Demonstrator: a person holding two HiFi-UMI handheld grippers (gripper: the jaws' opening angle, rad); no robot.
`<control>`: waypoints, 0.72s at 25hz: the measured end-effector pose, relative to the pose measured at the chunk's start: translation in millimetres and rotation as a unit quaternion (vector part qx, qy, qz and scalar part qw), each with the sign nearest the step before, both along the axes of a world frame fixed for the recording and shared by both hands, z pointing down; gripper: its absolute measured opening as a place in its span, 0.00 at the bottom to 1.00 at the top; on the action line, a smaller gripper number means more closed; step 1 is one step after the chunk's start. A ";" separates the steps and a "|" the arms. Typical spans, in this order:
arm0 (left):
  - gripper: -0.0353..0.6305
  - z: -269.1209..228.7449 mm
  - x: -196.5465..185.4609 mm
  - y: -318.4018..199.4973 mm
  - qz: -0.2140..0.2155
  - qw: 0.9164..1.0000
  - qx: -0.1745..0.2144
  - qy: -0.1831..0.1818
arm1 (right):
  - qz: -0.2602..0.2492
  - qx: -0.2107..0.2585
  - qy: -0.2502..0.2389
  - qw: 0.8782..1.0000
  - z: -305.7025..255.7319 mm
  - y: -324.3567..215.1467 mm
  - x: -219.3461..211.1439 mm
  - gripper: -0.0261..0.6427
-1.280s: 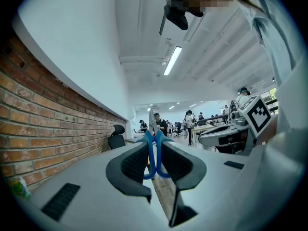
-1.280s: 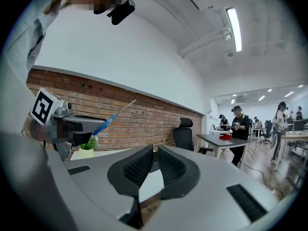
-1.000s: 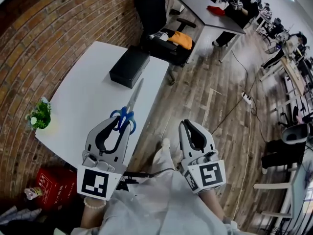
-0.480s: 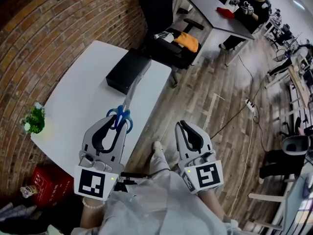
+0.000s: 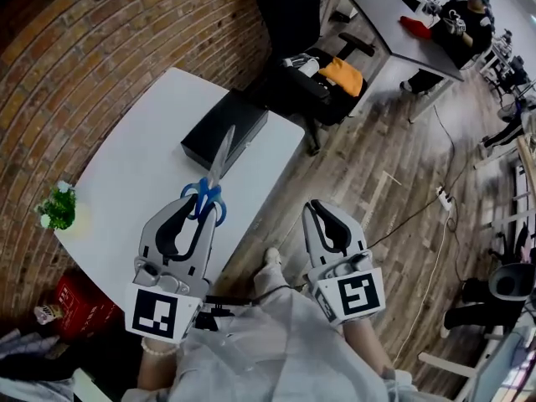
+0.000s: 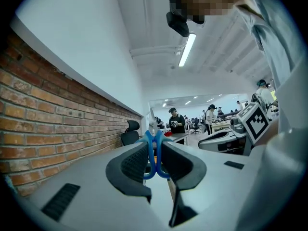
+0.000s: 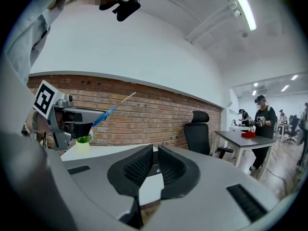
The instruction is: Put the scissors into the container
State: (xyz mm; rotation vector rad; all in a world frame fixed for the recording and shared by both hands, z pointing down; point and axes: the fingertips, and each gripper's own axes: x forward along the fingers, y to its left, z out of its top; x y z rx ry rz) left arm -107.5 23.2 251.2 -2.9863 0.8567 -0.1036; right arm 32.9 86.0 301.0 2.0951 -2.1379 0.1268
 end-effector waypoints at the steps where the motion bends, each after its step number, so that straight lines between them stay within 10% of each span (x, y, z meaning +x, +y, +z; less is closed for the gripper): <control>1: 0.21 1.7 6.0 -4.4 -0.007 1.000 -0.001 -0.002 | -0.005 0.000 -0.001 1.000 1.8 -6.2 7.5 0.13; 18: 0.21 -8.2 85.6 -65.1 -0.116 0.993 0.015 -0.020 | -0.111 -0.026 -0.010 0.993 14.2 -90.7 98.9 0.13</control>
